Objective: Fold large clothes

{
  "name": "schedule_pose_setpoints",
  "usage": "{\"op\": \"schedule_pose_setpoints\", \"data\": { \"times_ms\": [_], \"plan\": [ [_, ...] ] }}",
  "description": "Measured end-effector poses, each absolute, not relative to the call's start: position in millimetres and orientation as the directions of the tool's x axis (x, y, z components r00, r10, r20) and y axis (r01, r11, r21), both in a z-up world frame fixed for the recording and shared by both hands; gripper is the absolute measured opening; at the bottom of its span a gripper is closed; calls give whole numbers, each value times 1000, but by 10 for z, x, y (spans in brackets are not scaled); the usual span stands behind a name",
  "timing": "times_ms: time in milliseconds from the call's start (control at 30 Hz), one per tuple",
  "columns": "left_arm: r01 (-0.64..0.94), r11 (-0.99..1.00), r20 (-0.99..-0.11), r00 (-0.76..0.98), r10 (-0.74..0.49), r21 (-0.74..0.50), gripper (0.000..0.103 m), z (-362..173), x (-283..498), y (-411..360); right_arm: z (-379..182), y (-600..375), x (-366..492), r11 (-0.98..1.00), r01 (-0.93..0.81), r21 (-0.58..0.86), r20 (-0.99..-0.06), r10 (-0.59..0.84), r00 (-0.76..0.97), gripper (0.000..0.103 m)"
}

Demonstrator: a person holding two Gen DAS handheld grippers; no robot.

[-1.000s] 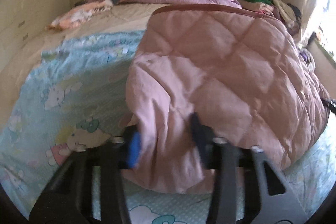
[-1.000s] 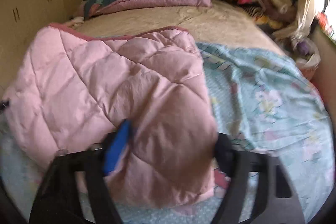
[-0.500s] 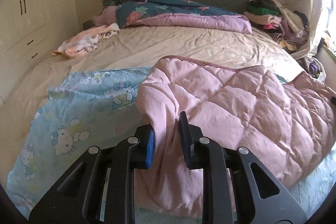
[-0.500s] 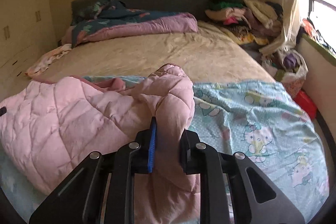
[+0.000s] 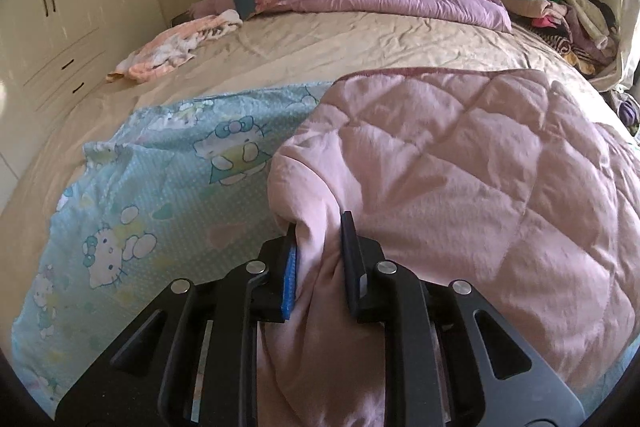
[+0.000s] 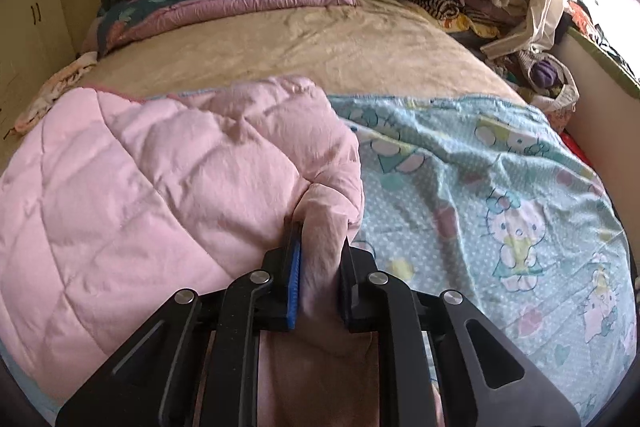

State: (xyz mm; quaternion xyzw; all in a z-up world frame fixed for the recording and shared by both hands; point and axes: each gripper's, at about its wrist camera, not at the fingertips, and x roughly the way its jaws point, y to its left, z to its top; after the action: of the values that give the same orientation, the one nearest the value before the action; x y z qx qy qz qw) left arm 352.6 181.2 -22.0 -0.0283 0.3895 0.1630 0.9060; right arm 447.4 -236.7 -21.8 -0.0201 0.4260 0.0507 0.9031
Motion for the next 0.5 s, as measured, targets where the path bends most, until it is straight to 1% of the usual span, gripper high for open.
{"op": "schedule_pose_setpoints", "data": {
  "times_ms": [200,233,300,367,400,433,467,500],
  "plan": [
    [-322,944,-724,633,275,77,12,-258,3533,1797,-319,-2357,4508,994,-108,2,-795,67,603,18],
    [-322,943,-724,633,276,78,12,-260,3541,1801,-321,-2359,4510,994,-110,3,-799,68,598,21],
    [-324,943,-725,631,275,76,13,-256,3526,1801,-313,-2382,4502,994,-104,14,-809,72,584,23],
    [-326,942,-726,629,278,78,14,-244,3514,1802,-272,-2400,4463,995,-98,19,-810,73,581,28],
    [-327,942,-726,629,278,77,15,-229,3489,1799,-257,-2408,4441,995,-97,18,-811,71,581,34],
    [-328,942,-727,628,278,76,17,-212,3469,1796,-228,-2418,4411,995,-96,19,-809,72,584,48],
    [-327,942,-728,627,276,75,18,-191,3445,1795,-191,-2432,4370,995,-94,27,-806,77,587,55],
    [-324,944,-729,629,271,71,22,-159,3408,1790,-142,-2463,4311,995,-89,43,-800,88,593,67]
  ]
}}
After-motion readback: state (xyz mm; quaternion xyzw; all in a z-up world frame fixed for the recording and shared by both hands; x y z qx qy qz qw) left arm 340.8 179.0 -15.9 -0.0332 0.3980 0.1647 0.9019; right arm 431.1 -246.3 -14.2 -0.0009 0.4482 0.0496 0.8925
